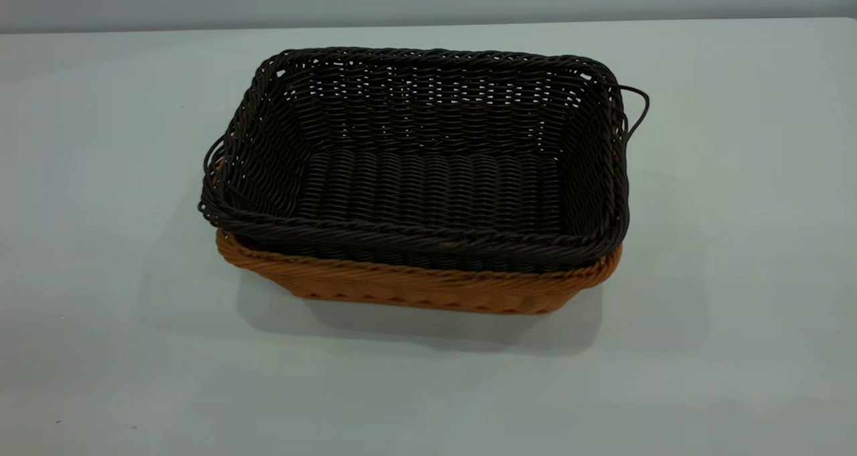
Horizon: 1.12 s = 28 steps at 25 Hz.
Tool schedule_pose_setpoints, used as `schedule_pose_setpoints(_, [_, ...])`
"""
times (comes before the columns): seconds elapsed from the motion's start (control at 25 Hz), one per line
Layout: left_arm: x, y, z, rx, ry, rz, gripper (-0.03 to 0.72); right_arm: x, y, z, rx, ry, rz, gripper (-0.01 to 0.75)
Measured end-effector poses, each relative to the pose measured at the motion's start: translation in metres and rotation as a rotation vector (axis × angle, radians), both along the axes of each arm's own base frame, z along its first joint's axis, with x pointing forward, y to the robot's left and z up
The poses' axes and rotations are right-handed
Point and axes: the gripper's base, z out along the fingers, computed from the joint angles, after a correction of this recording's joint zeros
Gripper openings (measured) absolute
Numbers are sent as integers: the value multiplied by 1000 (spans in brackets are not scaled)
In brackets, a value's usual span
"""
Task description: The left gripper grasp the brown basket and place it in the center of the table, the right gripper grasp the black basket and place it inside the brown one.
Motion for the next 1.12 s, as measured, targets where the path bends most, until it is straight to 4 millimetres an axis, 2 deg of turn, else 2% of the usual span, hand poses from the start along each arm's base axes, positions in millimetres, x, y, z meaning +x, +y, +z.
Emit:
schedule_pose_setpoints(0.6, [0, 0, 1, -3, -18, 10, 580, 0, 0, 0, 1, -4, -1, 573])
schedule_pose_setpoints(1.0, [-8, 5, 0, -1, -76, 259, 580, 1, 0, 0, 1, -2, -1, 573])
schedule_pose_setpoints(1.12, [-8, 6, 0, -6, -77, 282, 580, 1, 0, 0, 1, -2, -1, 573])
